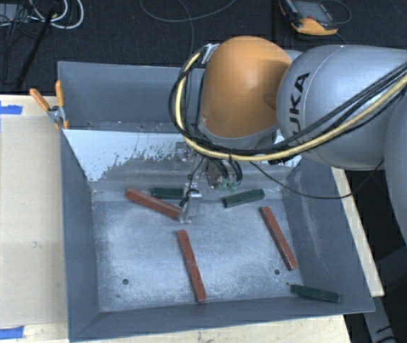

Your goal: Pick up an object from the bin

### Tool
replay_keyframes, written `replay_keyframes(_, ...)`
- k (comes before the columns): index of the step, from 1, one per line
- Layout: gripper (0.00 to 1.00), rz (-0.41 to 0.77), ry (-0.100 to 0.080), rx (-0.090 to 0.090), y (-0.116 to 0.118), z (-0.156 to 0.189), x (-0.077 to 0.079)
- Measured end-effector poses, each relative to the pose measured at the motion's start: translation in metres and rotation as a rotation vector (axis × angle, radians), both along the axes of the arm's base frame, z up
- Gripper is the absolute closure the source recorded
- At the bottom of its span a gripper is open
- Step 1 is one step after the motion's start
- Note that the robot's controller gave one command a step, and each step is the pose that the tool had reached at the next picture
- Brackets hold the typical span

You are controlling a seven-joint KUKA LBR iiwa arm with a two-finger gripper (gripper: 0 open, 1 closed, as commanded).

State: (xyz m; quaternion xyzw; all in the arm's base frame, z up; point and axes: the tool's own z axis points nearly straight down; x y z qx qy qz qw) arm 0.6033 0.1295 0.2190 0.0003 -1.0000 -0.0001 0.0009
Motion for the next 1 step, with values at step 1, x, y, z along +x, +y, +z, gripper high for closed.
replay_keyframes(1, 0.00, 0.075, 0.009, -0.002, -0.0142, -0.0981, -0.0087)
